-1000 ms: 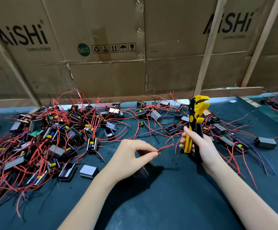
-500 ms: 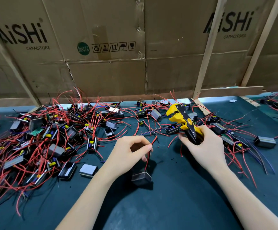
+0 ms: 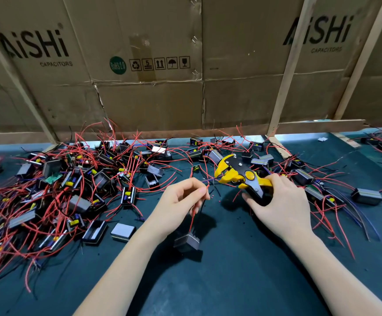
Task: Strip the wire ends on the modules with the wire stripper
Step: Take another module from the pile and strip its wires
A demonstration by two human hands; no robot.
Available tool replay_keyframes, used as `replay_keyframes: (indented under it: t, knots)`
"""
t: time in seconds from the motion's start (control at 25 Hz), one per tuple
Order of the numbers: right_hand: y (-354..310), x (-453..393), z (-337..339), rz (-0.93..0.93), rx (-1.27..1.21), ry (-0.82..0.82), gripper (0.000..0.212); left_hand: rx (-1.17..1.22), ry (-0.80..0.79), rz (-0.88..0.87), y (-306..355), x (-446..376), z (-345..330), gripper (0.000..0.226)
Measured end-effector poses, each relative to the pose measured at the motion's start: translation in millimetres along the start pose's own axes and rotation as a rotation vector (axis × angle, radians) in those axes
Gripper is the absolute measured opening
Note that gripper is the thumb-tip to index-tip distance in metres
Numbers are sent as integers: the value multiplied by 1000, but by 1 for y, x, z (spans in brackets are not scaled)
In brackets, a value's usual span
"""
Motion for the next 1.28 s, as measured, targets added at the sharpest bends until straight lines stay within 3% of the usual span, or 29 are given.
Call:
replay_keyframes:
  t: [0.28, 1.0, 1.28]
  knots:
    - [-21, 3, -5, 167, 80, -10, 53, -130, 97, -10, -6, -2, 3, 22]
    - [-30, 6, 4, 227, 153, 69, 50, -167, 141, 57, -23, -8, 11, 23]
    - [-29, 5, 4, 204, 125, 5, 46, -178, 99, 65, -27, -9, 12, 23]
Point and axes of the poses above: each hand's wrist, its own x-axis away from the middle knuckle, its own z-axis out of the back of the hand, y = z × x, the point moved 6 cm from there along -x, towards the middle knuckle, and after that the axes turned 8 degrees about z, right-handed, at the moved point
